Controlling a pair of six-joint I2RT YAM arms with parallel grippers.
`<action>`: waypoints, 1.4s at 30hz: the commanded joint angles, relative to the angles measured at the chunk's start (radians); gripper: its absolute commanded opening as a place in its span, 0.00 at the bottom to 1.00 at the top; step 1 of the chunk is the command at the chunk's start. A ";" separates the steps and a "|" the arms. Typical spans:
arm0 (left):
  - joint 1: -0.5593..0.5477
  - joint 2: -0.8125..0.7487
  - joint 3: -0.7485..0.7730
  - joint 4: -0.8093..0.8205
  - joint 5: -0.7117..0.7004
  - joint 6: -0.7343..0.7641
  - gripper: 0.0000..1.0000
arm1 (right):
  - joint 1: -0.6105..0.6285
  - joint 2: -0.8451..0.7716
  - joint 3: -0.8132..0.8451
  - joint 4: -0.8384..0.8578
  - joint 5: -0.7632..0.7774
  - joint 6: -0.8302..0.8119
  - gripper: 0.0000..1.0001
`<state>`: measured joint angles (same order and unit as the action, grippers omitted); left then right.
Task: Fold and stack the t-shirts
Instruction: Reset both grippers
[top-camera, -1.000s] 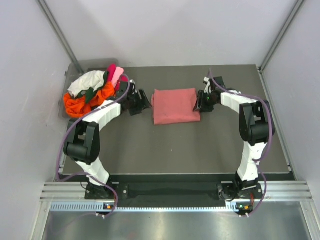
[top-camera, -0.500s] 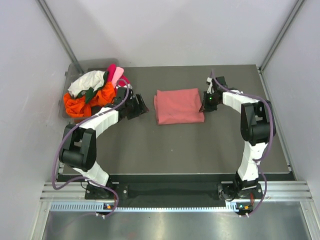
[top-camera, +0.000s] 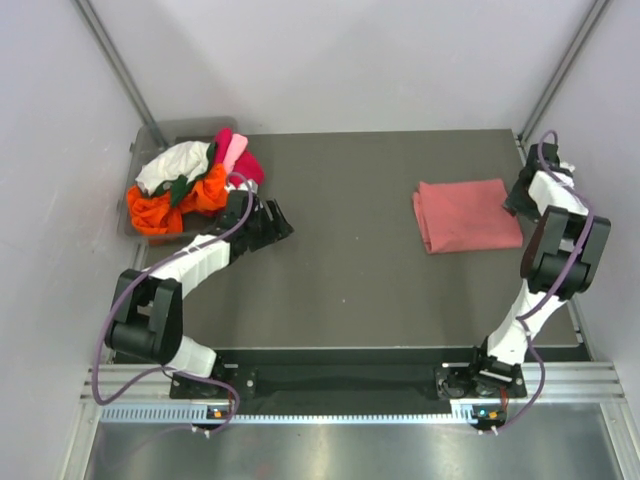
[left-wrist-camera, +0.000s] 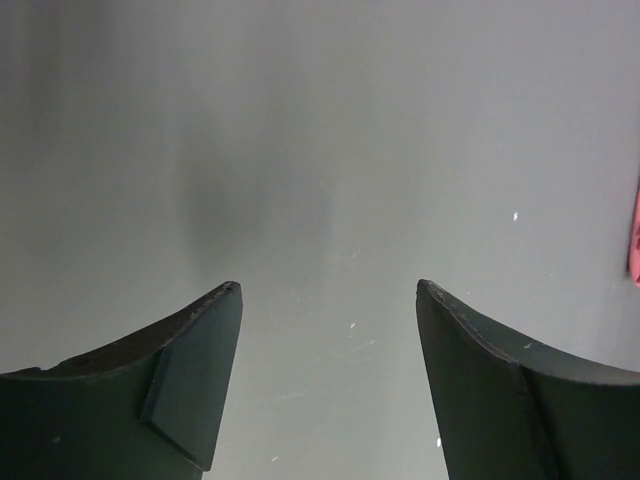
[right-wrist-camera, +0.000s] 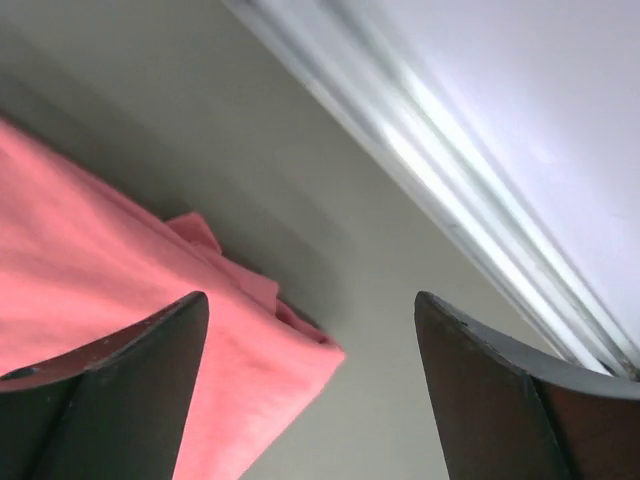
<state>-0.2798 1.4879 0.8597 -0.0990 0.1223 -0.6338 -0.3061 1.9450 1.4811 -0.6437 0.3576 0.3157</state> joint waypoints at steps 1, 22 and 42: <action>-0.006 -0.077 -0.049 0.073 -0.053 -0.012 0.75 | 0.053 -0.128 0.058 -0.065 0.258 0.066 0.84; -0.007 -0.570 -0.413 0.168 -0.222 0.164 0.76 | 0.464 -1.063 -0.983 0.803 -0.385 -0.113 1.00; -0.006 -0.841 -0.649 0.314 -0.244 0.189 0.77 | 0.466 -1.187 -1.223 0.961 -0.421 -0.038 1.00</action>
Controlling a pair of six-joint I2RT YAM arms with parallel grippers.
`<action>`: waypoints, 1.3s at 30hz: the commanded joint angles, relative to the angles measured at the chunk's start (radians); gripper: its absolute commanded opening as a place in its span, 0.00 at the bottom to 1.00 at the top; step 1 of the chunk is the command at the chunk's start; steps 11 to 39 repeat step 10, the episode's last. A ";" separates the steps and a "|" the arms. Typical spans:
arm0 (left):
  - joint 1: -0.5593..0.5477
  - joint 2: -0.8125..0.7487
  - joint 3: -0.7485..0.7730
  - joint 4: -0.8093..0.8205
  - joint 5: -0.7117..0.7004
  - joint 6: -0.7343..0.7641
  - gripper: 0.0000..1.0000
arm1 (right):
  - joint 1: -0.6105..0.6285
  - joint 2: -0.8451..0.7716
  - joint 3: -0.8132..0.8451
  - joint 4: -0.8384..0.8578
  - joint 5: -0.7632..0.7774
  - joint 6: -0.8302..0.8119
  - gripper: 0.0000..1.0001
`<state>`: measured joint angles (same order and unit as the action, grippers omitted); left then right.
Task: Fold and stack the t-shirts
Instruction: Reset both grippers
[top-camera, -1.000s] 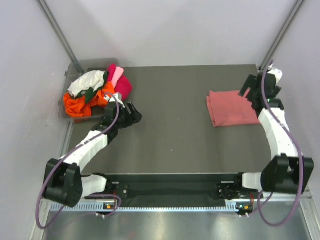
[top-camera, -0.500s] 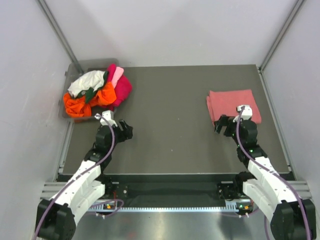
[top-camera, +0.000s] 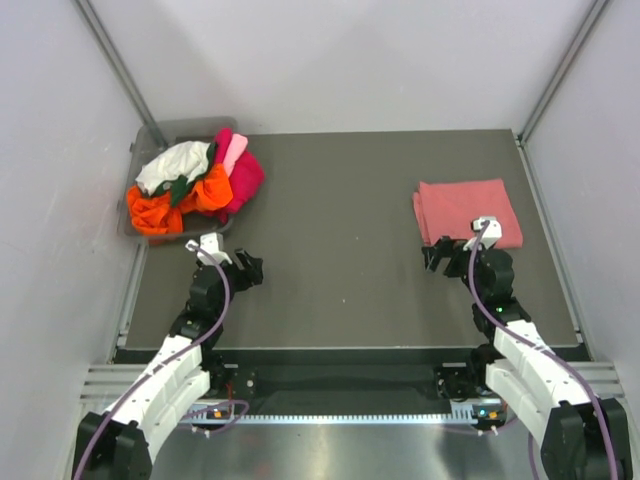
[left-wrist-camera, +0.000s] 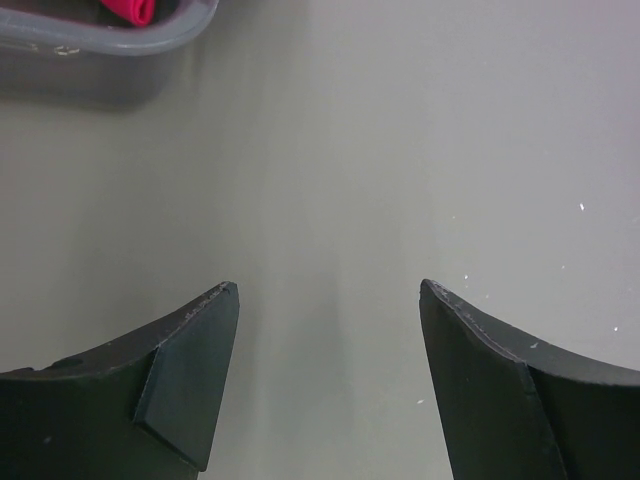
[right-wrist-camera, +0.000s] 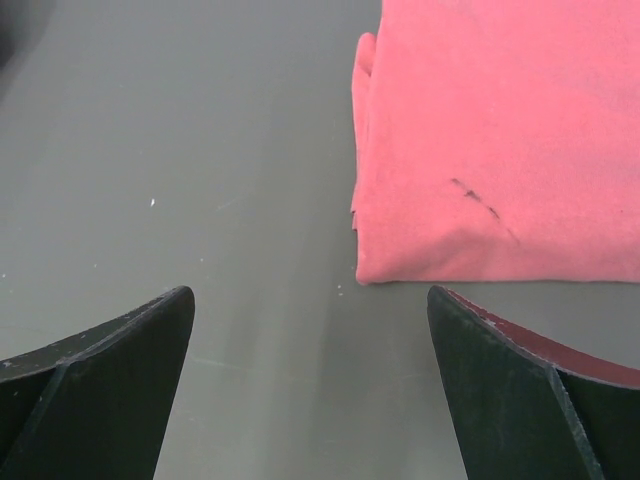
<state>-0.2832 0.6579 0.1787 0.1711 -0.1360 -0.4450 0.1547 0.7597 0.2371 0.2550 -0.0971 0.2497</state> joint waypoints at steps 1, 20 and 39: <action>-0.002 -0.015 0.028 0.045 0.018 0.002 0.77 | 0.005 0.000 0.024 0.053 0.049 0.033 1.00; -0.002 -0.035 0.016 0.051 0.007 0.005 0.77 | 0.005 -0.010 0.028 0.040 0.059 0.010 1.00; -0.002 -0.035 0.016 0.051 0.007 0.005 0.77 | 0.005 -0.010 0.028 0.040 0.059 0.010 1.00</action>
